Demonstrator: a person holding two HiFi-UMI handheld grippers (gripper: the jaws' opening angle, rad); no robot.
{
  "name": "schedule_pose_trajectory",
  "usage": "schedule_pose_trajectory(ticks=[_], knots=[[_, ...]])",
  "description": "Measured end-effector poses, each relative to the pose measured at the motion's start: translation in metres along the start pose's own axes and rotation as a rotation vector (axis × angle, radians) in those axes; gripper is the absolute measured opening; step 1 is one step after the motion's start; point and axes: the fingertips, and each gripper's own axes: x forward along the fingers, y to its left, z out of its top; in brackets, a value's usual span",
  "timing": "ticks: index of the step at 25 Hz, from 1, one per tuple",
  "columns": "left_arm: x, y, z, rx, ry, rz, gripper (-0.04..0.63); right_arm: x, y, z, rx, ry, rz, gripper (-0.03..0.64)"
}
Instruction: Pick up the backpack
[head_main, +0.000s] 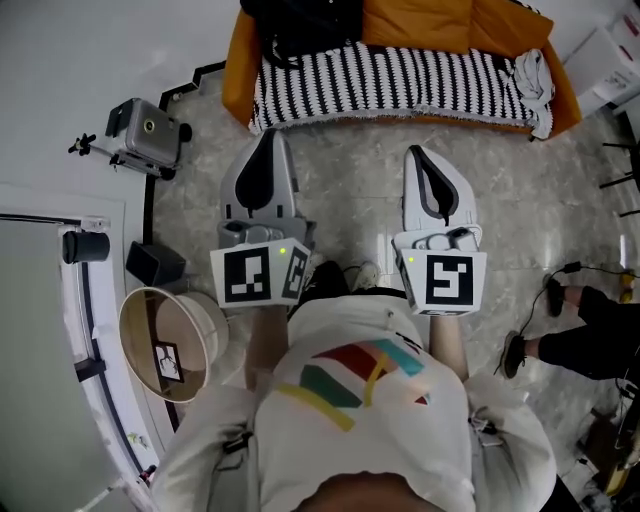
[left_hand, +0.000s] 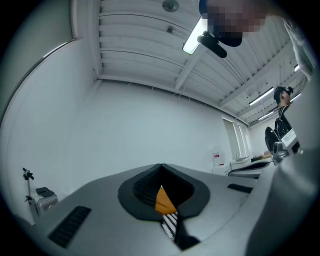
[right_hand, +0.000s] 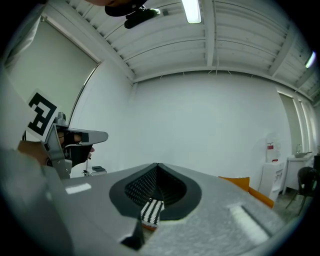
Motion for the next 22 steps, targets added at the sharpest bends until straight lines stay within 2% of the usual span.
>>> schedule_pose_trajectory(ticks=[8,13,22], knots=[[0.012,-0.003,0.005,0.002,-0.024,0.001,0.012,0.005,-0.007,0.003,-0.013,-0.009,0.013,0.004],[0.03,0.0,0.005,-0.006,-0.051,-0.016,0.012,0.015,-0.019,0.012,-0.028,-0.054,-0.02,0.005],[0.111,0.037,-0.016,-0.06,-0.059,-0.046,0.012,0.085,-0.03,0.005,-0.085,-0.023,-0.035,0.005]])
